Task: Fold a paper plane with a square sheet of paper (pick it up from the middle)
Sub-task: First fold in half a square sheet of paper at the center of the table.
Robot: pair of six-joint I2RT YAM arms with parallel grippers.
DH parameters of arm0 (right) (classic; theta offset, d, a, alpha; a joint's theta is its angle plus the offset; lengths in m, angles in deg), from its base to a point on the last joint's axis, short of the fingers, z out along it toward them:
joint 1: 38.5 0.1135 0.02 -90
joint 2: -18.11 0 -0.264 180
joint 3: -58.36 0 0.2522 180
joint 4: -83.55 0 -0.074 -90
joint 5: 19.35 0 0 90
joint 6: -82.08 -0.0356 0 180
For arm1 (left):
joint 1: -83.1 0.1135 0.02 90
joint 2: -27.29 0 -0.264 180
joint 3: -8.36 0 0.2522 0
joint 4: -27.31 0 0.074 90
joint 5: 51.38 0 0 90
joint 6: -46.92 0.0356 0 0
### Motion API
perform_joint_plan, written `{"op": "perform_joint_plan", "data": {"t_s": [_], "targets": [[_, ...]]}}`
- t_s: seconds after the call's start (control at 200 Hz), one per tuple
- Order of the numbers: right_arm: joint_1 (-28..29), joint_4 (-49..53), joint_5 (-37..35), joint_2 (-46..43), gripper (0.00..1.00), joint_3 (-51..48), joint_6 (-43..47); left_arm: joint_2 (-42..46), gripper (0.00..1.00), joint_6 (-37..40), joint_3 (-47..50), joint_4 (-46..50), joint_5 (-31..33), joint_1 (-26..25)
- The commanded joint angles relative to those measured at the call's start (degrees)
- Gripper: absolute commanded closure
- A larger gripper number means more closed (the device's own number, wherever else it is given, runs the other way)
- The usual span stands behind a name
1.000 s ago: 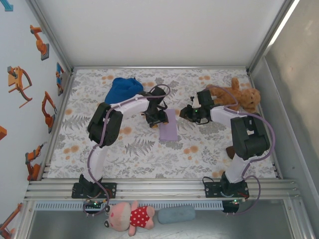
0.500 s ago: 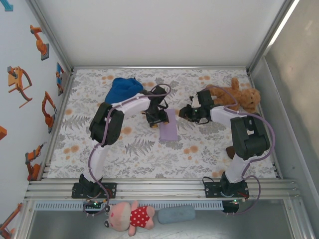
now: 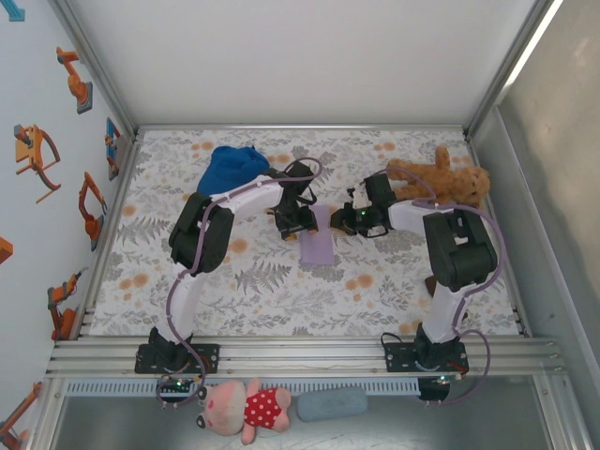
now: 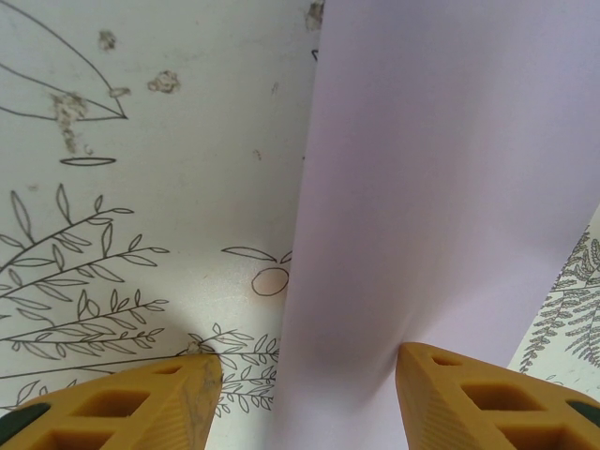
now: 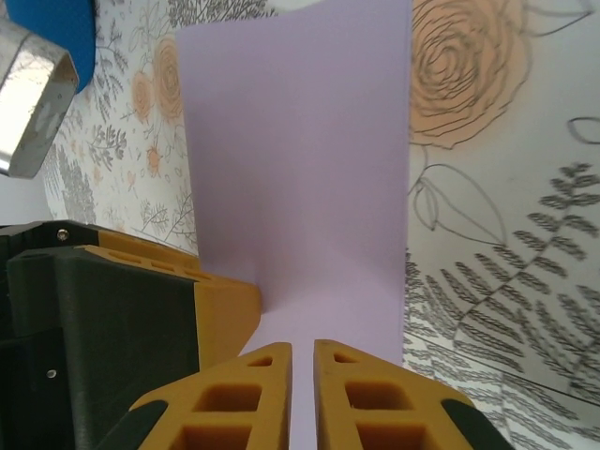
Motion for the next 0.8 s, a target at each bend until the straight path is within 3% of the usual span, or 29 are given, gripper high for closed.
{"op": "perform_joint_plan", "data": {"t_s": [0.0,0.22,0.791], "targets": [[0.82,1.27,1.44,1.29,0.88,2.31,1.78,-10.59,0.45,1.61,4.63,-1.07,0.76,-1.26],[0.97,1.49,-0.06,0.79,0.89,2.14,2.21,-10.55,0.5,1.53,4.75,-1.08,0.8,-1.15],[0.97,1.33,0.58,1.65,0.9,2.05,2.42,-12.37,0.46,1.61,3.12,-0.01,-0.18,-0.91]]}}
